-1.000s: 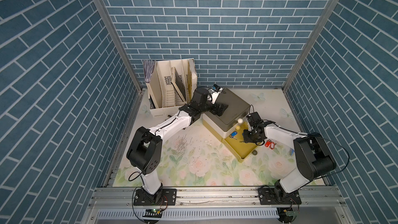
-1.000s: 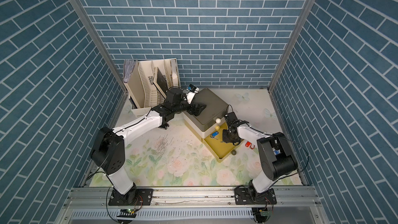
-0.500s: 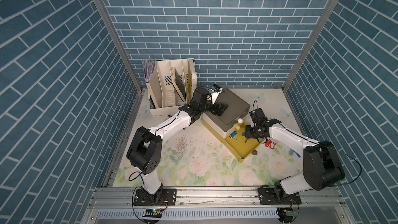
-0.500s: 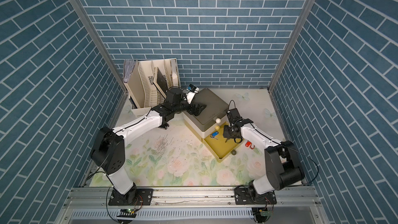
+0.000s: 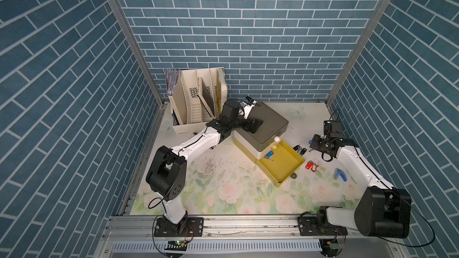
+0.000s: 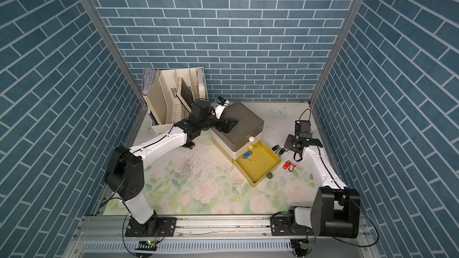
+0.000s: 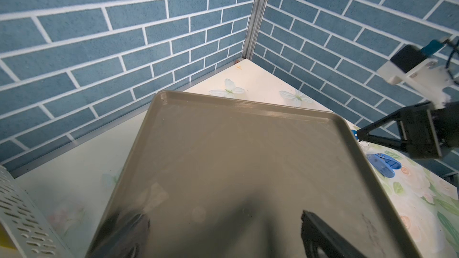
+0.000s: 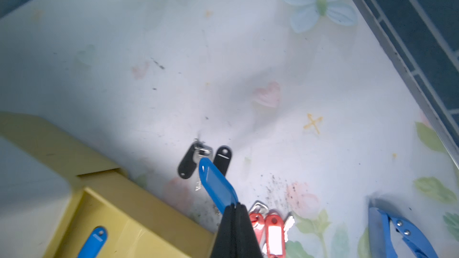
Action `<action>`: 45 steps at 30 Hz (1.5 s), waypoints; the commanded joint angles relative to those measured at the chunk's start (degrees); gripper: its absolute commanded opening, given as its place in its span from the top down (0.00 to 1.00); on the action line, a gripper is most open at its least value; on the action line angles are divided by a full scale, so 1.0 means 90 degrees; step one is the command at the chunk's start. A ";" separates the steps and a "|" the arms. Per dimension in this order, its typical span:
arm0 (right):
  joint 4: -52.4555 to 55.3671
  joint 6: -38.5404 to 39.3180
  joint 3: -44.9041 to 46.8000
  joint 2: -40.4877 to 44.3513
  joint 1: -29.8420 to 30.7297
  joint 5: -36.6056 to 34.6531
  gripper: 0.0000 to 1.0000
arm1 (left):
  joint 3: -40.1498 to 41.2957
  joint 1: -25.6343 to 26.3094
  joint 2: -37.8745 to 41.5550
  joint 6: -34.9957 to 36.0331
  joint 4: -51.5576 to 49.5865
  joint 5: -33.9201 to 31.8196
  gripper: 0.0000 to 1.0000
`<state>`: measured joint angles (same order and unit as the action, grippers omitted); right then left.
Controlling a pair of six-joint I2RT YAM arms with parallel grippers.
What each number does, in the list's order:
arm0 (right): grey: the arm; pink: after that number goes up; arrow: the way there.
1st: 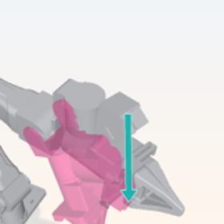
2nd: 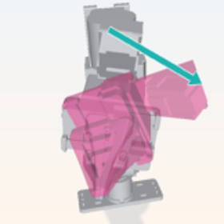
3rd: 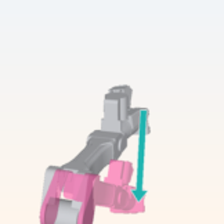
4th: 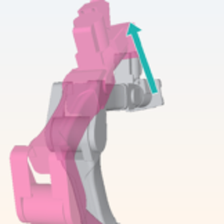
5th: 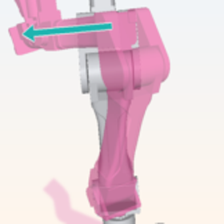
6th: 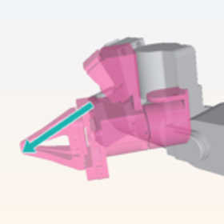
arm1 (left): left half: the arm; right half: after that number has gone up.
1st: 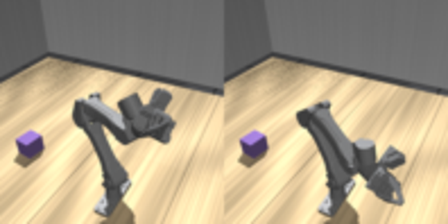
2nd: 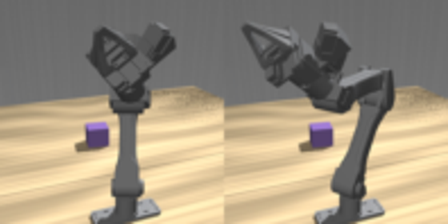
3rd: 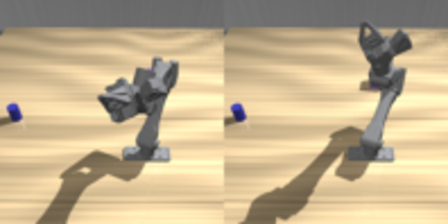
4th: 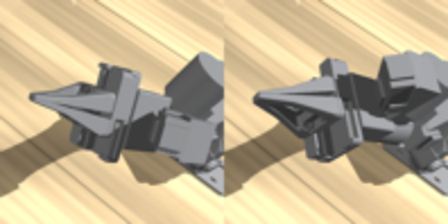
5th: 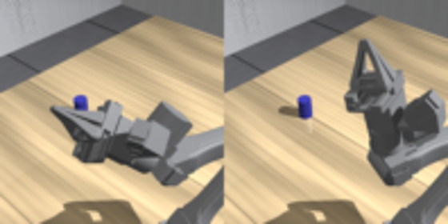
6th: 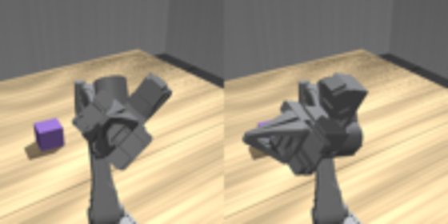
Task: Take the keys out of the drawer
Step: Place the key at the center of the board.
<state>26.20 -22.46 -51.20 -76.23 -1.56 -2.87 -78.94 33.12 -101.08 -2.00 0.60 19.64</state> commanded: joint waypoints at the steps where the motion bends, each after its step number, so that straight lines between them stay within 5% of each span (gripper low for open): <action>1: -0.0606 0.0210 0.0291 -0.0430 -0.0256 0.0294 1.00 | 0.0393 -0.0128 -0.0459 -0.0428 -0.2161 -0.0056 0.00; 7: -0.0932 0.0369 0.0363 -0.0996 -0.0523 0.0432 1.00 | 0.0393 -0.0136 -0.0457 -0.0410 -0.2197 -0.0075 0.00; 11: -0.0789 0.0424 0.0306 -0.0761 -0.0534 0.0134 0.70 | 0.0384 -0.0133 -0.0478 -0.0413 -0.2199 -0.0070 0.00; 16: -0.0529 0.0446 0.0108 0.0210 0.0161 0.0260 0.67 | 0.0375 -0.0129 -0.0527 -0.0413 -0.2176 -0.0046 0.00; 19: -0.0477 0.0269 -0.0003 0.0416 0.1104 0.0752 0.72 | 0.0342 -0.0128 -0.0554 -0.0421 -0.2162 -0.0037 0.00; 25: -0.1683 -0.1005 0.0996 0.0390 0.1959 0.2354 0.99 | 0.0292 -0.0126 -0.0615 -0.0487 -0.2152 -0.0004 0.00; 45: -0.4661 -0.2841 0.1891 -0.1300 0.2616 0.3520 1.00 | 0.0183 -0.0126 -0.0654 -0.0423 -0.2274 -0.0009 0.00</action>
<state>-11.46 -45.06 -34.83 -86.48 21.34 27.16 -81.14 32.80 -101.62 -3.09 -2.52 20.62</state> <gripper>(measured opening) 0.037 0.997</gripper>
